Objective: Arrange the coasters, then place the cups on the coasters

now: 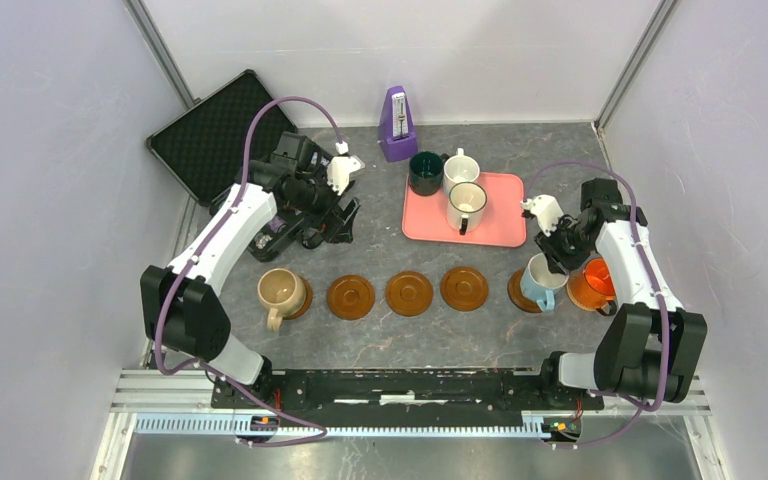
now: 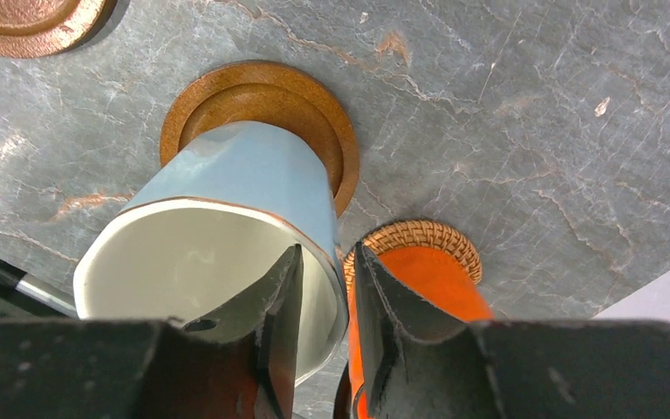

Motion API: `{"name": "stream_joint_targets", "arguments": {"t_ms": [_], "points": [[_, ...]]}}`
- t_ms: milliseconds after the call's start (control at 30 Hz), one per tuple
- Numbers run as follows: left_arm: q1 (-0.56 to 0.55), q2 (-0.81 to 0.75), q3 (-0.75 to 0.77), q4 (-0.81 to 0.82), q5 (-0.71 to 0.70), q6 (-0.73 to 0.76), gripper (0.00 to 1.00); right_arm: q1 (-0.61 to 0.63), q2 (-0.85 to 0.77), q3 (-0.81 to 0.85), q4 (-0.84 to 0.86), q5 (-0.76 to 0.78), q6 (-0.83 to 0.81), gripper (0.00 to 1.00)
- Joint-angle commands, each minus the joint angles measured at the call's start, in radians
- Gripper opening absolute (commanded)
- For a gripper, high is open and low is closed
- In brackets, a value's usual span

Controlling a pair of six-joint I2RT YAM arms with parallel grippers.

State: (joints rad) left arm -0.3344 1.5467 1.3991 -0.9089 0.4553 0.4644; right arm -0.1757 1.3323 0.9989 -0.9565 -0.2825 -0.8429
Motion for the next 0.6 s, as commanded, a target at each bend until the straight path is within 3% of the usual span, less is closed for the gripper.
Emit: {"name": "stream_joint_targets", "arguments": {"t_ms": [0, 167, 400, 567], "points": [[-0.006, -0.003, 0.000, 0.022, 0.007, -0.029, 1.00, 0.001, -0.012, 0.019, 0.004, -0.035, -0.024, 0.36], [-0.005, -0.011, -0.001, 0.020, -0.001, -0.027, 1.00, 0.001, -0.012, 0.026, -0.018, -0.043, -0.044, 0.40], [-0.005, -0.020, -0.005, 0.008, -0.001, -0.027, 1.00, 0.001, -0.023, 0.088, -0.090, -0.058, -0.067, 0.62], [-0.005, -0.020, 0.004, 0.008, -0.001, -0.026, 1.00, 0.001, -0.033, 0.160, -0.155, -0.086, -0.092, 0.69]]}}
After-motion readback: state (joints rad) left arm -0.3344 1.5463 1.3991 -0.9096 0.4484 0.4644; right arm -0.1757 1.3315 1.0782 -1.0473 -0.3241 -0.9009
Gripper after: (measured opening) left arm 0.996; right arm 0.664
